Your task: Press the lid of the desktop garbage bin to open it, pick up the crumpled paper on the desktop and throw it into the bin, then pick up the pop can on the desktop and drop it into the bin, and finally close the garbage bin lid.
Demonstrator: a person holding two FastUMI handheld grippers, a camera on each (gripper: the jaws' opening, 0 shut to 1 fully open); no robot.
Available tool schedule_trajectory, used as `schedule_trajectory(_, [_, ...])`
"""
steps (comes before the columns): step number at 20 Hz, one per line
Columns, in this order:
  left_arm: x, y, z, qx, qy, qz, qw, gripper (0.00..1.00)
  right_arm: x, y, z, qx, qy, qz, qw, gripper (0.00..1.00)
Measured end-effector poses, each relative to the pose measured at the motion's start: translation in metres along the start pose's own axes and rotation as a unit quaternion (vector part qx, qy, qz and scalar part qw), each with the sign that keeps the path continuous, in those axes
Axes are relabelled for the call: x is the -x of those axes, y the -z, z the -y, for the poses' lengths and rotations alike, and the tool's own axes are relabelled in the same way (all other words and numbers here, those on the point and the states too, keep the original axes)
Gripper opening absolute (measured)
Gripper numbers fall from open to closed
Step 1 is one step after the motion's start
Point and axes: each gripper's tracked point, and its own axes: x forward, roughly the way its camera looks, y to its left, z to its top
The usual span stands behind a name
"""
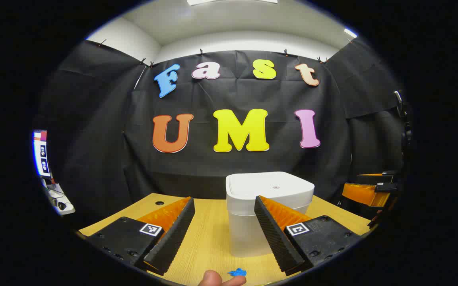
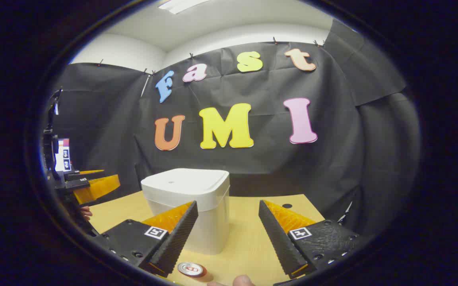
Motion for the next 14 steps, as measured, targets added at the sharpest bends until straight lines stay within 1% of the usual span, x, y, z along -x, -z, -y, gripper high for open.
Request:
schedule_trajectory(3, [-0.0007,0.0043,0.0028,-0.003,0.0,-0.007,1.0,0.97,0.0015,0.0044,0.0013,-0.007,0.002,-0.005,1.0,0.95])
schedule_trajectory(7, [0.0013,0.0023,0.0025,-0.009,-0.005,0.001,1.0,0.97,0.0056,0.0044,0.0053,0.013,0.015,0.0,1.0,0.95])
schedule_trajectory(10, [0.0016,0.0049,0.0021,-0.006,-0.007,0.001,1.0,0.97,0.007,0.0061,0.0027,0.027,0.017,0.005,0.999,0.95])
schedule_trajectory(11, [0.0021,0.0058,0.0016,-0.003,-0.007,0.001,1.0,0.97,0.0076,0.0066,0.0018,0.027,0.015,0.005,1.0,0.94])
schedule_trajectory(13, [0.0022,0.0086,-0.0003,-0.001,-0.011,-0.001,1.0,0.97,0.0083,0.0089,-0.0032,0.023,0.009,0.005,1.0,0.98])
schedule_trajectory(14, [0.0021,0.0096,-0.001,0.001,-0.013,-0.002,1.0,0.97,0.0095,0.0088,-0.0039,0.024,0.009,0.006,1.0,0.96])
